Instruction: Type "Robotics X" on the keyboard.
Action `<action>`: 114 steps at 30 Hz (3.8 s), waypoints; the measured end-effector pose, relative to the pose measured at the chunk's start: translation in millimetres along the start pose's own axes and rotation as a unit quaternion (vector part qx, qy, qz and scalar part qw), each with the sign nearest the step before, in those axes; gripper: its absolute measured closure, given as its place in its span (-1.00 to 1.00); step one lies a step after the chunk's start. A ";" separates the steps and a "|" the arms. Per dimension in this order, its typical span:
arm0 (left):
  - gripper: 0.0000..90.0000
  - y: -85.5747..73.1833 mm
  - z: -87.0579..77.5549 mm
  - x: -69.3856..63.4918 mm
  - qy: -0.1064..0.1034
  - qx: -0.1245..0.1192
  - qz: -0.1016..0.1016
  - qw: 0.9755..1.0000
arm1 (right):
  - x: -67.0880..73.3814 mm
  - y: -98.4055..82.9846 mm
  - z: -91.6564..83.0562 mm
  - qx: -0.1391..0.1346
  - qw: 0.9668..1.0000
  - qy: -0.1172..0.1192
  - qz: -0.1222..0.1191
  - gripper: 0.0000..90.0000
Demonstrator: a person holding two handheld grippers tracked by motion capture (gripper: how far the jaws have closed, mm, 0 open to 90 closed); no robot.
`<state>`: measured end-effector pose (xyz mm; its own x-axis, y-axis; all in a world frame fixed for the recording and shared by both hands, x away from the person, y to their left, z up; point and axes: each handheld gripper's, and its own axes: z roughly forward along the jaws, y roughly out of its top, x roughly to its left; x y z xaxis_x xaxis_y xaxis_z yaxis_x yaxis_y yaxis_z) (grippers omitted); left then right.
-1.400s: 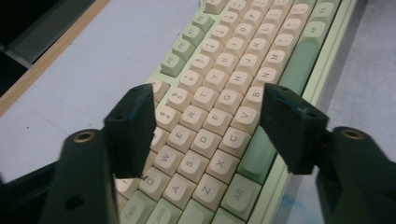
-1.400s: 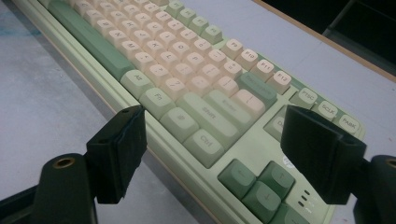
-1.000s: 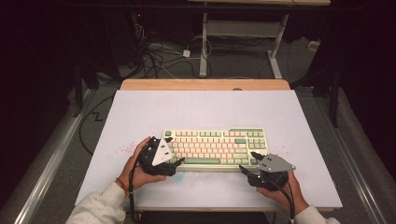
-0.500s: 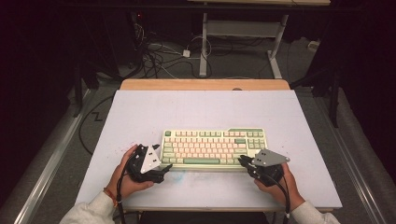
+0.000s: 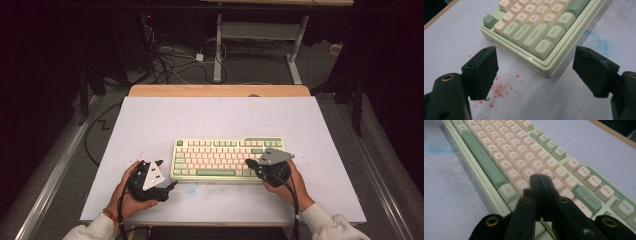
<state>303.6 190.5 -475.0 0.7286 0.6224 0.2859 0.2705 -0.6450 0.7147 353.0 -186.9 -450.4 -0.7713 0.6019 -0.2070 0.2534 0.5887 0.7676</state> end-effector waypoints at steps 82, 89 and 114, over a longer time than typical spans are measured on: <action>-0.48 -2.9 1.6 -1.6 -0.008 0.025 -0.005 1.000 | -4.2 -12.5 -36.3 -0.074 0.994 -0.078 0.014 -0.47; -0.36 -2.9 0.9 0.6 -0.009 0.027 -0.014 0.999 | -8.9 -28.0 -48.6 -0.074 0.992 -0.098 0.029 -0.47; 0.95 27.5 15.3 11.0 -0.081 0.019 -0.036 0.996 | 2.6 -51.7 -54.5 -0.043 0.994 -0.103 0.021 -0.49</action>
<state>328.7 172.9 -462.0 0.7982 0.5890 0.1260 0.3468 -0.6204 0.7034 306.1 -245.2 -457.6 -0.6229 0.7282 -0.2858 0.2252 0.5169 0.8259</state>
